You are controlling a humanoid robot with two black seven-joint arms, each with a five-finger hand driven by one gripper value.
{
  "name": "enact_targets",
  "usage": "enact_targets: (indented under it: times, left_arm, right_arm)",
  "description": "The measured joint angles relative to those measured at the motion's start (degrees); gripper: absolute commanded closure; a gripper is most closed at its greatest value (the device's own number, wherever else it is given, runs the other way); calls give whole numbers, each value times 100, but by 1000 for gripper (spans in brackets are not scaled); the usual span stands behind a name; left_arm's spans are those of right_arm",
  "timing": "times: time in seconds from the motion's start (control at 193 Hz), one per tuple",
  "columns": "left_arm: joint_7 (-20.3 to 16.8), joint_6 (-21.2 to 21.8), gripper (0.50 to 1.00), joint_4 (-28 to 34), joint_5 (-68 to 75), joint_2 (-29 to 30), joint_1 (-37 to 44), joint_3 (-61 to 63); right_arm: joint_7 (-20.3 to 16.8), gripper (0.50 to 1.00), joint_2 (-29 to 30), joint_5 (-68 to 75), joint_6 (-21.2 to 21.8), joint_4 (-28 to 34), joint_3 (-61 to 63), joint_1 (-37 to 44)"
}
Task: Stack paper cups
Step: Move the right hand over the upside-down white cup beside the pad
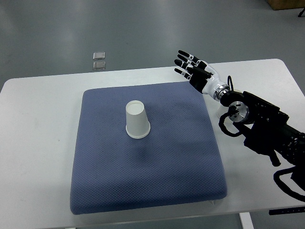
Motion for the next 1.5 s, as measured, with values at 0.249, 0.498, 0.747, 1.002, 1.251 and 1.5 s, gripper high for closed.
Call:
enact_targets:
  times: [0.249,0.498,0.747,1.002,1.251,1.5]
  left_arm:
    - [2,0,500,-28,0,0,-9,7]
    - [2,0,500,-29,0,0,-25,8]
    - [2,0,500,-51,0,0,-27,8]
    - [2,0,500,-56,0,0,-26,8]
    - [2,-10,500,-79,0,0,-26,8]
    - [2,-12,500,-83,9,0,-26,9]
  right_arm:
    - [0,574,-14,-19,25,8,0,0]
    - [-34,574,-113,-128,43,103,-101,180]
    - [-211,574,-648,-1398,61,475,-1172,1075]
    - [-221,574,-1085,-1712,156,915,-5066,2762]
    - [-219,574,-1255,-2319,183,2131,-7719,4654]
    - [-252,574,-1506,-3759,222,2954,-9339,6047]
